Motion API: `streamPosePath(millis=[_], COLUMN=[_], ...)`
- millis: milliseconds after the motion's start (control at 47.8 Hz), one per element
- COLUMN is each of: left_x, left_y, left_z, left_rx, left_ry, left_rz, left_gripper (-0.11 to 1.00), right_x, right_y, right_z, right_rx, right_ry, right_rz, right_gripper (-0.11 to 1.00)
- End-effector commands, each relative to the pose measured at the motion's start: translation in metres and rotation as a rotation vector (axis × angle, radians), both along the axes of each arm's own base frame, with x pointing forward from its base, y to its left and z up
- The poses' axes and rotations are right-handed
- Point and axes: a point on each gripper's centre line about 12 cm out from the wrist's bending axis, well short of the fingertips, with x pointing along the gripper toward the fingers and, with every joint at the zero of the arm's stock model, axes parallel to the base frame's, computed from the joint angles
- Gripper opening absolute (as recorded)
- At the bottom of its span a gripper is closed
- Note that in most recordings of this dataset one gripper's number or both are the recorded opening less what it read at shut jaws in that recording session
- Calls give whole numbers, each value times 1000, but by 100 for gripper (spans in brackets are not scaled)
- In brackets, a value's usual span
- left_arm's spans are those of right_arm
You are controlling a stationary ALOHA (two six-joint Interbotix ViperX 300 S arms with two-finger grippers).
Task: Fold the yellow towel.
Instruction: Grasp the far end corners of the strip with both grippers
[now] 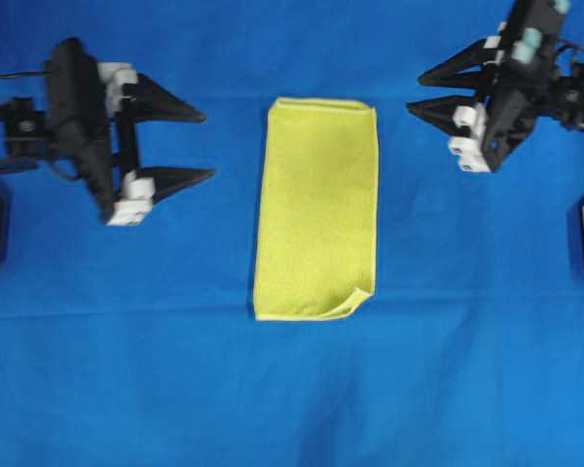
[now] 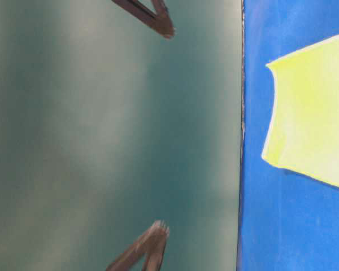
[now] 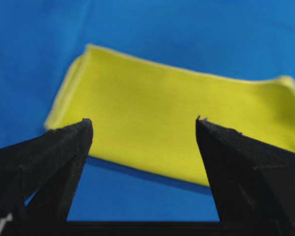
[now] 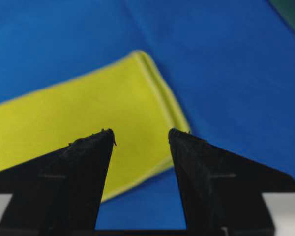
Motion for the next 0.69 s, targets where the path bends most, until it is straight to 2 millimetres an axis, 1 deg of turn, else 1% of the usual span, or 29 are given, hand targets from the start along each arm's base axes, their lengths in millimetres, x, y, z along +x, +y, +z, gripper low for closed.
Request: streamPosePath(millis=[0,84,188,355,439,544,669], left_x=[20,35,56,85,93,101,102], left_y=[17,33,54,83,95,106,118], left_z=[5,-8,-31,-68,-85,-102,-122], left_rx=[11,10,-4,-23,-32,-39,-51], left_ry=[-10,30,86,158,184,206,237], left_rz=[37,70,111,156,177,194,218], left_gripper=[80,80,80,80,80,80,80], right_x=[11,22,34,49,55,62,67], right_y=[-17,-28,-36,-48,-50,-51,-54], right_z=[0,-11,-28,-66,-83,-99,-115], right_rx=[-1,4,10,48,65,79,96], right_ry=[26,76,132,227,251,259,280], right_rz=[-36,-47,-44,-47,-38,-24,-22], right_gripper=[54,54,54,54,54,54,54])
